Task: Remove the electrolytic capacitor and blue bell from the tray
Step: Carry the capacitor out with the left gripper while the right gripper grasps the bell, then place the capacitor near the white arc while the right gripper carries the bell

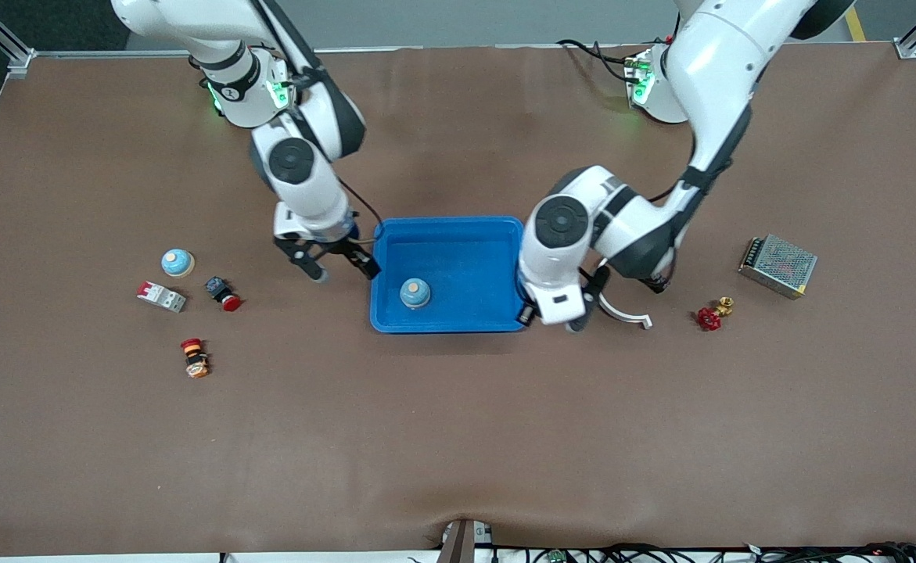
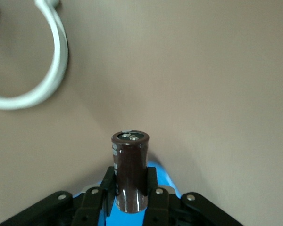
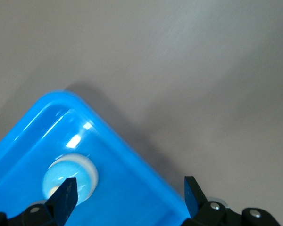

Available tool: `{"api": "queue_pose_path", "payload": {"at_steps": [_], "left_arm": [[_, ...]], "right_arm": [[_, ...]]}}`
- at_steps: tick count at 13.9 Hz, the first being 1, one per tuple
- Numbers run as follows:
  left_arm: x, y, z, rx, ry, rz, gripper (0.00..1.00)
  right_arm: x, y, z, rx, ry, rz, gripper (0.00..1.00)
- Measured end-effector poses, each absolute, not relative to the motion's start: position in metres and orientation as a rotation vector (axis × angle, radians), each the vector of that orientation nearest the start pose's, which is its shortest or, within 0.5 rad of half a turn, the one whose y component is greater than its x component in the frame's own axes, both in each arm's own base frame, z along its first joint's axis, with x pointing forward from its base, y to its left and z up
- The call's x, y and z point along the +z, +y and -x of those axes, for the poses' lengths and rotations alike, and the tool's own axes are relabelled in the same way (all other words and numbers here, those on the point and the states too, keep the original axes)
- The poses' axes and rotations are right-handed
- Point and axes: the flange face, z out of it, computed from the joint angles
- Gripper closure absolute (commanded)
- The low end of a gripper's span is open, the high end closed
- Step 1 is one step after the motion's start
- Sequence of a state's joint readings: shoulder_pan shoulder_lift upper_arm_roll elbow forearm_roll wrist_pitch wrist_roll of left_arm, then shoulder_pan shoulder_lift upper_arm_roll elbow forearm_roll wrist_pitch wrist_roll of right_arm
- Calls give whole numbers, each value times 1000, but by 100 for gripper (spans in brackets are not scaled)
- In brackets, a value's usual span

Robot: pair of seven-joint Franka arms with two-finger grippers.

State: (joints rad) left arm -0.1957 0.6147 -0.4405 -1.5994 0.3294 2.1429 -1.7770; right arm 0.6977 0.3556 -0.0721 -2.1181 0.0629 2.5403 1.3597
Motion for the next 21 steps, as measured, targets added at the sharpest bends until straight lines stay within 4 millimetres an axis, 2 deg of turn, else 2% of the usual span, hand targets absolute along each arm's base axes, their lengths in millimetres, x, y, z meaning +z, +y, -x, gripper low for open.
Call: {"api": "queue_pose_path", "payload": {"at_steps": [2, 4, 6, 8, 13, 14, 15, 16, 17, 18, 19, 20, 21], "left_arm": [[297, -326, -607, -35, -1513, 2731, 100], [288, -291, -619, -14, -1467, 2734, 100], [275, -261, -626, 7, -1443, 2722, 100], [262, -238, -633, 9, -1442, 2698, 100], [230, -203, -645, 34, -1494, 2673, 100], [223, -200, -646, 35, -1493, 2672, 100], [216, -198, -646, 35, -1486, 2670, 100], [209, -197, -646, 40, -1482, 2667, 100], [203, -196, -646, 43, -1478, 2666, 100], [198, -194, -647, 41, -1471, 2664, 100], [194, -191, -648, 31, -1463, 2658, 100], [191, -185, -650, 25, -1464, 2648, 100], [191, -181, -652, 21, -1473, 2643, 89]], "right_arm": [[227, 380, -483, -46, 1214, 2831, 0], [204, 400, -495, -51, 1238, 2826, 0], [188, 410, -504, -56, 1245, 2825, 0], [181, 415, -509, -60, 1247, 2824, 0], [175, 420, -510, -59, 1241, 2831, 0], [175, 421, -510, -58, 1238, 2833, 8], [174, 422, -509, -57, 1235, 2835, 27], [174, 424, -507, -57, 1230, 2837, 55], [175, 426, -505, -55, 1226, 2842, 77], [177, 427, -505, -54, 1223, 2844, 92], [178, 429, -505, -56, 1219, 2843, 100], [178, 430, -504, -56, 1218, 2844, 100], [178, 430, -504, -56, 1221, 2842, 100]]}}
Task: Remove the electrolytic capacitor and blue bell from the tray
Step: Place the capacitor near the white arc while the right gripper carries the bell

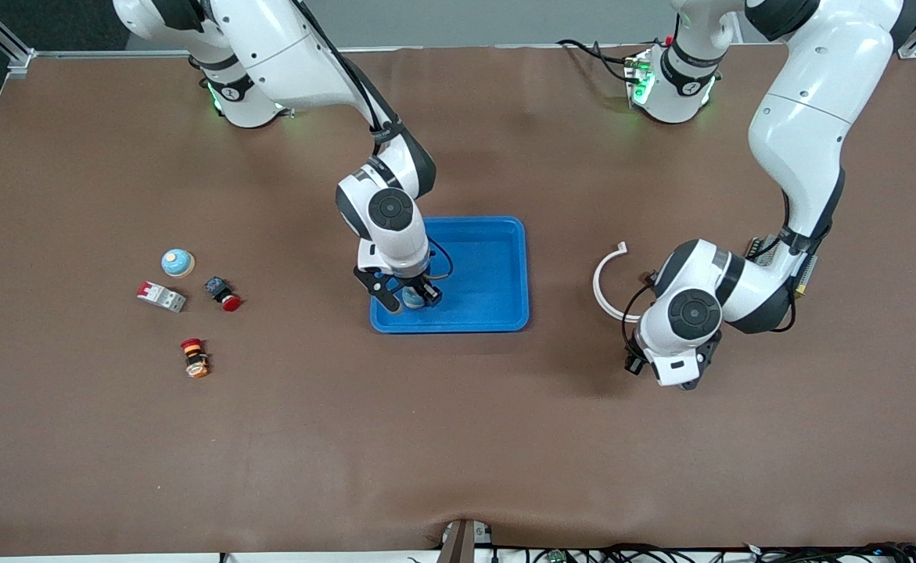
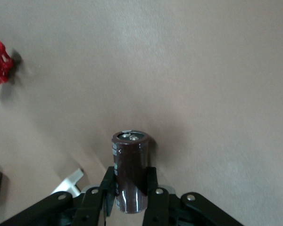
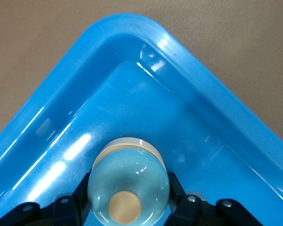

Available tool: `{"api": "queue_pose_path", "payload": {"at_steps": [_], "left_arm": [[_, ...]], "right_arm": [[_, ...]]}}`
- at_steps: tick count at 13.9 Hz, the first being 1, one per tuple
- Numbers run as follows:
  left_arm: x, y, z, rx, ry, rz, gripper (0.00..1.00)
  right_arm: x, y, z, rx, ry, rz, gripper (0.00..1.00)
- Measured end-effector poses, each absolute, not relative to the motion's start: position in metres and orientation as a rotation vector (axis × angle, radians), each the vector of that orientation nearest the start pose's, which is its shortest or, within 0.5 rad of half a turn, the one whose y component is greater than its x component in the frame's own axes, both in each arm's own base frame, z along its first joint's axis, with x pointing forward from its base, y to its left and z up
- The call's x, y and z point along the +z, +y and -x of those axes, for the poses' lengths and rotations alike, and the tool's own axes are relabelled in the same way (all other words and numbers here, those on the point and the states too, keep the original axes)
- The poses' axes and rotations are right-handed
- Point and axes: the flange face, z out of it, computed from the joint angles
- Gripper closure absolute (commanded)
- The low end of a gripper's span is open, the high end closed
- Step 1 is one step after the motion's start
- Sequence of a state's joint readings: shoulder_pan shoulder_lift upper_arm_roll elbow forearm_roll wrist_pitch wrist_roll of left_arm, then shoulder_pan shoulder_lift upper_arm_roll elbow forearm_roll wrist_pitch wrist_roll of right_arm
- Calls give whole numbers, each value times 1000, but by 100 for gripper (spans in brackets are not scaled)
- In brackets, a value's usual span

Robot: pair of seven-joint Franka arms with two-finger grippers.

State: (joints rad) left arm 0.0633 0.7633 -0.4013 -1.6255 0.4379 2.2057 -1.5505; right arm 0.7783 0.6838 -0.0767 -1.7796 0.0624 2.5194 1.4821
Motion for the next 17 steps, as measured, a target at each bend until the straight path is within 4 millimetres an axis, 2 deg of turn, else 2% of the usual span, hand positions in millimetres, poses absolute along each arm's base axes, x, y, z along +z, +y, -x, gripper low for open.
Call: {"api": "queue_pose_path", "payload": {"at_steps": [2, 3, 4, 7, 11, 14, 17], "left_arm": [[192, -178, -655, 11, -1480, 2639, 46], [191, -177, -656, 11, -1482, 2638, 4], [191, -177, -656, 10, -1483, 2637, 0], [199, -176, -663, -12, -1499, 2645, 0], [233, -179, -680, -87, -1517, 2684, 0], [280, -180, -682, -146, -1361, 2758, 0], [340, -175, -679, -214, -1164, 2812, 0]], "right_arm": [[178, 430, -504, -56, 1230, 2838, 100], [178, 430, -504, -56, 1231, 2838, 100], [179, 430, -505, -52, 1233, 2843, 100], [189, 427, -513, -2, 1198, 2943, 100], [231, 403, -542, 30, 1068, 3019, 100], [268, 358, -568, 79, 921, 3081, 100], [316, 287, -598, 127, 709, 3134, 100]]}}
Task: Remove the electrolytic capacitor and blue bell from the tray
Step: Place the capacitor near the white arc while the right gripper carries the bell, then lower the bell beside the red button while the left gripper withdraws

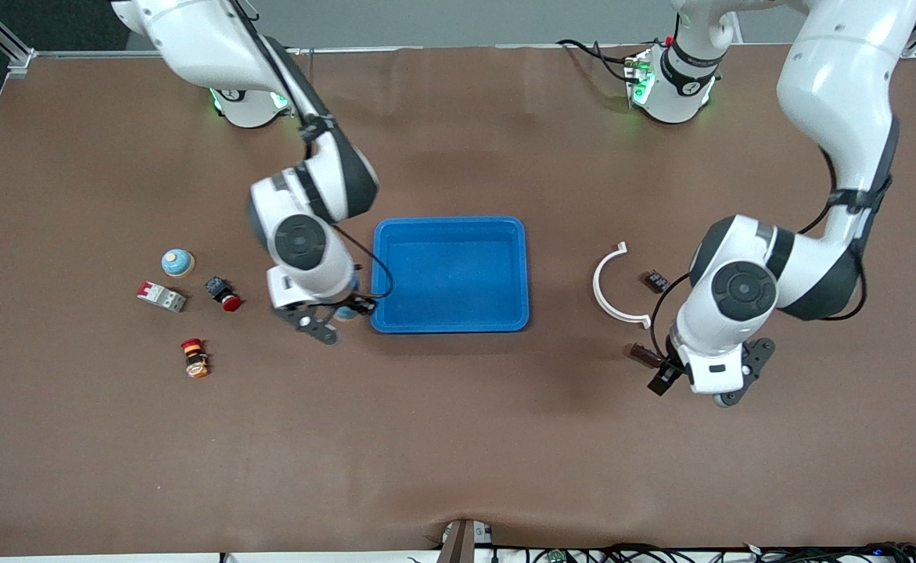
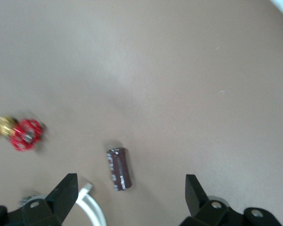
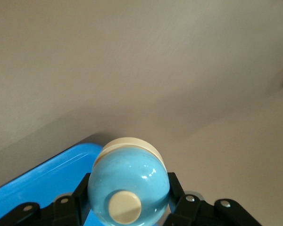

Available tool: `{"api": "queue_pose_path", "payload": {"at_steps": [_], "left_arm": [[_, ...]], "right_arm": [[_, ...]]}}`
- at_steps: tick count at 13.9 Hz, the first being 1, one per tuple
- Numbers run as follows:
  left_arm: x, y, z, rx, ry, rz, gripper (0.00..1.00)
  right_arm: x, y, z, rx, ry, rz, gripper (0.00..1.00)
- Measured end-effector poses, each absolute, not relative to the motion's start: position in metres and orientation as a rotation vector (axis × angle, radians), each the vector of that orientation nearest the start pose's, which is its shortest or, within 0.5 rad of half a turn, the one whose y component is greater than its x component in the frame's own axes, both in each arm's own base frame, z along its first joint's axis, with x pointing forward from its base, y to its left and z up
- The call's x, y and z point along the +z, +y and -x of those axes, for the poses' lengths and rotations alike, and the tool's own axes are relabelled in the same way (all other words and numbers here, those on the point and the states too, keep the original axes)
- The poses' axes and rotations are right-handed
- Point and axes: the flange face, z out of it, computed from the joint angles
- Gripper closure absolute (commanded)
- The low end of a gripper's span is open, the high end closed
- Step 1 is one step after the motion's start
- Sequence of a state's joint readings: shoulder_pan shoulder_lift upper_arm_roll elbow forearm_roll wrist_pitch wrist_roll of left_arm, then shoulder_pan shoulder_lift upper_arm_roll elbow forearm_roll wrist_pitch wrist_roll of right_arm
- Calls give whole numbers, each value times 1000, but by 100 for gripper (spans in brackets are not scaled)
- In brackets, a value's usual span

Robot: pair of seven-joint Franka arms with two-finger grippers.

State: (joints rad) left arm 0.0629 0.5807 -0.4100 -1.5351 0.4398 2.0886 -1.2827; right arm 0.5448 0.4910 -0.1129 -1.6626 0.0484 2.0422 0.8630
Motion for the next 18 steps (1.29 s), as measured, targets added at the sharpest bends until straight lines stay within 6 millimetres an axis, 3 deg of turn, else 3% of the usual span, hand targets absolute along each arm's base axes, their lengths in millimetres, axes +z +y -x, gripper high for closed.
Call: {"api": "queue_pose_path", "payload": {"at_steps": [3, 6, 11, 14, 18], "left_arm": [[389, -169, -669, -235, -991, 2823, 0], [425, -161, -656, -199, -826, 2824, 0], [502, -131, -643, -199, -688, 2939, 0], [540, -122, -629, -222, -607, 2971, 0], [592, -89, -599, -178, -447, 3023, 0]], "right_arm": [[358, 200, -625, 114, 509, 3149, 100], [371, 131, -638, 97, 375, 3174, 100], [371, 28, -650, 91, 148, 3187, 100], [369, -38, -651, 61, 17, 3184, 100], [341, -112, -638, -27, -107, 3189, 100]]}}
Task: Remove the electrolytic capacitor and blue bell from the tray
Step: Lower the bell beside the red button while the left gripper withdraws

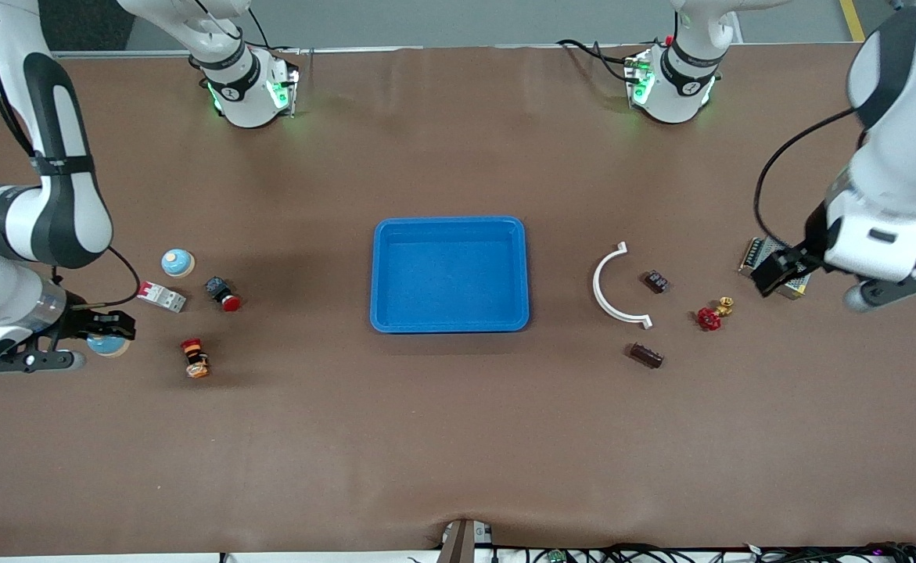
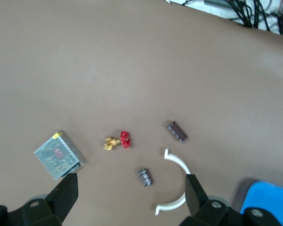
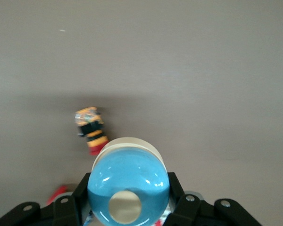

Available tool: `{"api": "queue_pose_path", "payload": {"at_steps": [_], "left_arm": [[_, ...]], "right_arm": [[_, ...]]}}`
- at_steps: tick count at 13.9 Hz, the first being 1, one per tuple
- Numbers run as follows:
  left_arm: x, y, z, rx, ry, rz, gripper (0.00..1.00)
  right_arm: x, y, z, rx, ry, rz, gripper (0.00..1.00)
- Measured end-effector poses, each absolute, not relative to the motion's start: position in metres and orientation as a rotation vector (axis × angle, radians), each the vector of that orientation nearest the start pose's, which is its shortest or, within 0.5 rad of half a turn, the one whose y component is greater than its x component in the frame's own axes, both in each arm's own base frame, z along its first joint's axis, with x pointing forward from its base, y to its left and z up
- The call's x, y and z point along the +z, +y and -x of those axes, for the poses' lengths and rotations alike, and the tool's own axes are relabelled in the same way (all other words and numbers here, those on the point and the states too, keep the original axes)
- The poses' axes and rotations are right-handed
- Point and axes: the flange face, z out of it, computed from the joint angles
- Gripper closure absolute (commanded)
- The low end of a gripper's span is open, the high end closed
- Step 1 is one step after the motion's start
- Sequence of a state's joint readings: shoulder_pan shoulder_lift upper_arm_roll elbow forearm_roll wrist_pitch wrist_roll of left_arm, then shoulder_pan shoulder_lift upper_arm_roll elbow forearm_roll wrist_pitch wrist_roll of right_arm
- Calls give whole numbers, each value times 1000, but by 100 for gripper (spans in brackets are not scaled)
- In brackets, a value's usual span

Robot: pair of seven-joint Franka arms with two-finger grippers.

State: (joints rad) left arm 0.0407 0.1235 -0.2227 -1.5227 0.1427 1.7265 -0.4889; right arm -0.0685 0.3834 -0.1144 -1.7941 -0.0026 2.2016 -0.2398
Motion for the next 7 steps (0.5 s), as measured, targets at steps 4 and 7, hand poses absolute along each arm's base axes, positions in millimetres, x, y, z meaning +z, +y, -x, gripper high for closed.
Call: {"api": "queue_pose_path", "payload": {"at_steps": [4, 7], "left_arm": [[635, -50, -564, -123, -264, 3035, 0], [643, -50, -548, -67, -139, 3034, 0]], "right_arm": [[308, -145, -630, 2, -95, 3190, 100], [265, -143, -628, -26, -106, 3198, 100]]}}
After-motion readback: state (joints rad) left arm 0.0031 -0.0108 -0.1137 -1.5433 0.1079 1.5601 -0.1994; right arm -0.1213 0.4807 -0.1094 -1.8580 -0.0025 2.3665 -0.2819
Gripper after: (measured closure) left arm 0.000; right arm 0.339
